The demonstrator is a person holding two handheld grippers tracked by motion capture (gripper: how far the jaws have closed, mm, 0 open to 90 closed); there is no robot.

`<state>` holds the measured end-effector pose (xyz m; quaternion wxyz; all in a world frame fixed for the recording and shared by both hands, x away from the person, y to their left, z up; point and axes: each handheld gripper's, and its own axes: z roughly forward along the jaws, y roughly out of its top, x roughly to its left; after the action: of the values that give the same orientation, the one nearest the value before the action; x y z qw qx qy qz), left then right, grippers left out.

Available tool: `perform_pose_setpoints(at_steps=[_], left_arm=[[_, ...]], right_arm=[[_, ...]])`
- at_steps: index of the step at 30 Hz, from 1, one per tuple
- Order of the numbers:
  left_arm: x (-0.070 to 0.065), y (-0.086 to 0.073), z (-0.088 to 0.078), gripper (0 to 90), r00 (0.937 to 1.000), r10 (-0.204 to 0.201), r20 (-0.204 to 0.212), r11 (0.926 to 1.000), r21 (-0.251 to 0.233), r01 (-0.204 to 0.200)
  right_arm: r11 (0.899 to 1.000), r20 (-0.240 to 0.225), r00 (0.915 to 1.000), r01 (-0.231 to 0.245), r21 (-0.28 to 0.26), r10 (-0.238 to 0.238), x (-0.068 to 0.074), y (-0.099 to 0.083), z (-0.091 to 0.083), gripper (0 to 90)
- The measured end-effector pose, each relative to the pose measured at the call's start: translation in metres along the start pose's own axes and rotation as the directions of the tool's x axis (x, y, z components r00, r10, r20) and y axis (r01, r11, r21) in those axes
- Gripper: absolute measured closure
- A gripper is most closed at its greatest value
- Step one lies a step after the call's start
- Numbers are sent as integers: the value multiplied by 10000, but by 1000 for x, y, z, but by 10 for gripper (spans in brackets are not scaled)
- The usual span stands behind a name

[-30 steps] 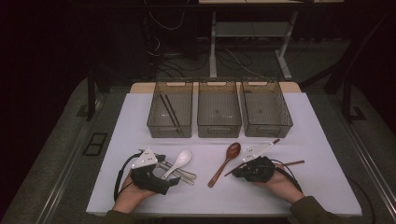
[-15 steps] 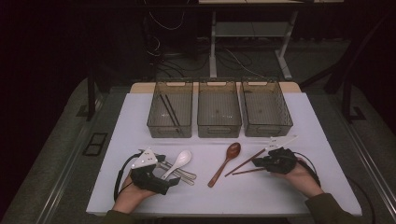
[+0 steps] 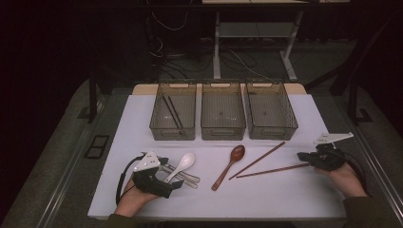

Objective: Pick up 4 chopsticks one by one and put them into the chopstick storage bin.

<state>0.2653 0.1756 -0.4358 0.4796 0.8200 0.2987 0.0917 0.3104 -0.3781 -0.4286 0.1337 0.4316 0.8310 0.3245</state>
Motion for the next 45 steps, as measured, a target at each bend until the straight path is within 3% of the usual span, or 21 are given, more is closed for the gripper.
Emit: perform_pose_setpoints(at_steps=[4, 7, 14, 39, 42, 45], left_arm=[[0, 0, 0, 0, 10000, -8, 1, 10000, 5, 8], [0, 0, 1, 0, 10000, -8, -2, 10000, 6, 8], [0, 0, 0, 0, 10000, -29, -7, 10000, 7, 29], [-1, 0, 1, 0, 10000, -29, -8, 10000, 5, 29], [-1, 0, 1, 0, 10000, -12, -11, 10000, 9, 12], [-1, 0, 1, 0, 10000, -25, -20, 10000, 27, 25]], right_arm=[[9987, 270, 9984, -494, 151, 490, -15, -11, -4, 896], [9975, 276, 9978, -605, 353, 596, -20, -14, 0, 896], [9970, 268, 9988, -416, 650, 400, -16, -15, 3, 896], [9978, 92, 9993, -378, 552, 374, -5, -35, -17, 895], [9999, -283, 9995, -149, 73, 151, -1, -30, -22, 835], [9993, -1167, 9927, 263, -279, -294, 12, -22, -20, 771]])
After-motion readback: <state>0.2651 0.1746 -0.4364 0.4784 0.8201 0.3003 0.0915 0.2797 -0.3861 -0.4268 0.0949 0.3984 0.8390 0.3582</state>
